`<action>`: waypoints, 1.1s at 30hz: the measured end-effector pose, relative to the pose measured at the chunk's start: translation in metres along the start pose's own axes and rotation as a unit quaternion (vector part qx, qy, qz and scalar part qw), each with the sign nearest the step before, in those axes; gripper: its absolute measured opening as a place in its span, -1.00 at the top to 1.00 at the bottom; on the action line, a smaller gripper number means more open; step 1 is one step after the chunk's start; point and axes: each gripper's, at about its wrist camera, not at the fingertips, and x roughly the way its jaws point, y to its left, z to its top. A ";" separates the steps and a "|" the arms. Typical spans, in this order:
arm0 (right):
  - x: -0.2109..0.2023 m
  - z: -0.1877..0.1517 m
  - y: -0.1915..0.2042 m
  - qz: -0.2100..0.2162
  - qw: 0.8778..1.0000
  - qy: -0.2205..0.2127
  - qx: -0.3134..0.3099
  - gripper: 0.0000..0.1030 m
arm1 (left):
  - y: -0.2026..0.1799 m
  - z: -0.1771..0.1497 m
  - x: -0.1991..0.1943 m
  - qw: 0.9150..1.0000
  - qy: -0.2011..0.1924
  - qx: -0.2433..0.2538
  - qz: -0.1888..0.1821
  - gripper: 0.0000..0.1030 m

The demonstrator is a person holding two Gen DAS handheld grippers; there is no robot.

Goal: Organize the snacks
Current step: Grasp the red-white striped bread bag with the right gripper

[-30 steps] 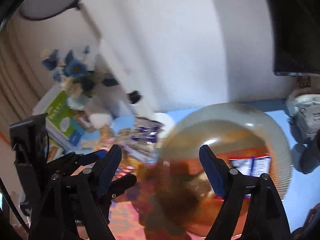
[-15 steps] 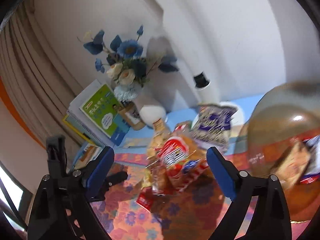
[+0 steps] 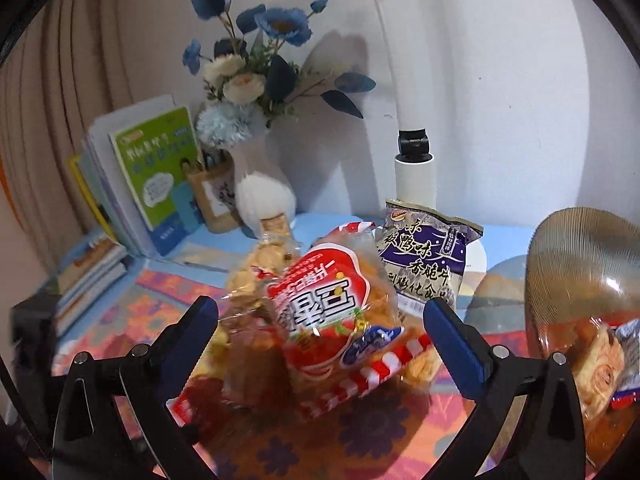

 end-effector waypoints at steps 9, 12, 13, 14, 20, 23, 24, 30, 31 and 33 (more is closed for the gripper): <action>0.057 -0.012 -0.009 -0.024 0.998 0.064 -0.003 -1.00 | -0.015 0.001 0.017 0.999 -0.035 0.019 0.013 -1.00; 0.056 -0.012 -0.006 -0.031 0.998 0.062 -0.009 -1.00 | -0.014 0.001 0.017 0.999 -0.034 0.024 0.020 -1.00; 0.057 -0.012 -0.005 -0.036 0.997 0.065 -0.013 -1.00 | -0.012 0.002 0.016 0.999 -0.035 0.024 0.019 -1.00; 0.058 -0.013 -0.003 -0.042 0.997 0.067 -0.019 -1.00 | -0.010 0.002 0.016 0.999 -0.035 0.023 0.018 -1.00; 0.059 -0.015 0.002 -0.054 0.995 0.073 -0.033 -1.00 | -0.009 0.000 0.012 0.999 -0.035 0.024 0.019 -1.00; 0.049 -0.016 -0.002 -0.030 0.998 0.053 -0.017 -1.00 | -0.009 0.000 0.011 0.999 -0.035 0.023 0.019 -1.00; 0.042 -0.016 -0.004 -0.015 0.999 0.040 -0.007 -1.00 | -0.009 0.000 0.011 0.999 -0.035 0.024 0.019 -1.00; 0.002 -0.024 -0.011 0.018 0.999 0.002 0.030 -1.00 | -0.009 0.000 0.011 0.999 -0.035 0.023 0.019 -1.00; -0.004 -0.030 -0.013 0.010 0.999 0.004 0.038 -1.00 | -0.009 0.000 0.011 0.999 -0.035 0.023 0.019 -1.00; -0.008 -0.037 -0.016 0.000 0.999 0.013 0.041 -1.00 | -0.009 0.000 0.011 0.999 -0.035 0.023 0.019 -1.00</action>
